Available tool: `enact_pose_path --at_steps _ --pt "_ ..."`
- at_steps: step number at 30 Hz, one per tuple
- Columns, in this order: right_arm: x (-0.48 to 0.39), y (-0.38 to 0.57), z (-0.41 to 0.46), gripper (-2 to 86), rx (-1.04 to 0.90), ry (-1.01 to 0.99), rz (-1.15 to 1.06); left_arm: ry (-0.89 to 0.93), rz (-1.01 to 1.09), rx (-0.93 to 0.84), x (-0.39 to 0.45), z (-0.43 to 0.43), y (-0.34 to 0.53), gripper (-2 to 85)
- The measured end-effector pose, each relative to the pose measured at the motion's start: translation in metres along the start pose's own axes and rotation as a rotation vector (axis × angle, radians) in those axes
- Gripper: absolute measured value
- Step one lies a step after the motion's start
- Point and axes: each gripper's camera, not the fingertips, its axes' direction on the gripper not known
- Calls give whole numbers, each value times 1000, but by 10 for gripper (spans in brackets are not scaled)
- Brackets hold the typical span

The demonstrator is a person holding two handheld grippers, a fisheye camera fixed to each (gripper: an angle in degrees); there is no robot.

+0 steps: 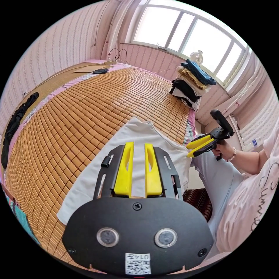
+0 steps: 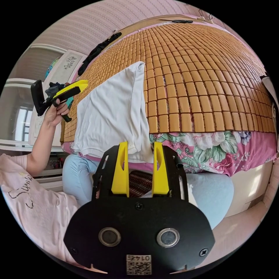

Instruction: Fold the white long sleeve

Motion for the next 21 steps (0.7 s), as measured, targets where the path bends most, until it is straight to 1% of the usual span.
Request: enact_pose_path --at_steps 3,4,5,6,7,8,9,11,12,14,17,18,20,21 --pt "1 -1 -2 102 13 -18 31 -12 -14 -97 -8 33 -35 69" --pt "0 0 -9 83 54 -11 46 -18 -11 -112 -9 35 -39 66" --pt "-5 2 -17 39 109 28 33 -30 -12 -104 -9 33 -38 64" --pt "-10 3 -21 17 136 52 10 -63 -17 -80 -8 26 -30 60" --pt "-23 0 -26 10 179 77 -62 -94 -25 -80 -4 18 -16 55" --pt "-39 -10 -25 5 186 60 -144 -107 -35 -85 -1 15 -7 52" --pt "-48 -19 -21 4 167 39 -186 -119 -47 -91 9 7 15 46" --pt "-90 -63 5 0 38 -30 -368 -142 -77 -85 32 -3 53 20" --pt "-103 -74 12 -1 20 -28 -413 -160 -92 -87 51 -5 78 7" --pt "-158 -116 39 -2 -7 47 -571 -187 -105 -132 79 -2 112 -4" --pt "-214 -162 76 -3 -85 159 -705 -209 -182 -180 110 12 155 -9" --pt "-222 -169 84 -3 -98 192 -719 -201 -219 -170 116 17 165 -9" --pt "-239 -189 124 -4 -190 362 -745 -162 -256 -144 120 26 174 -9" --pt "-241 -192 130 -4 -206 375 -749 -148 -264 -151 120 35 178 -10"
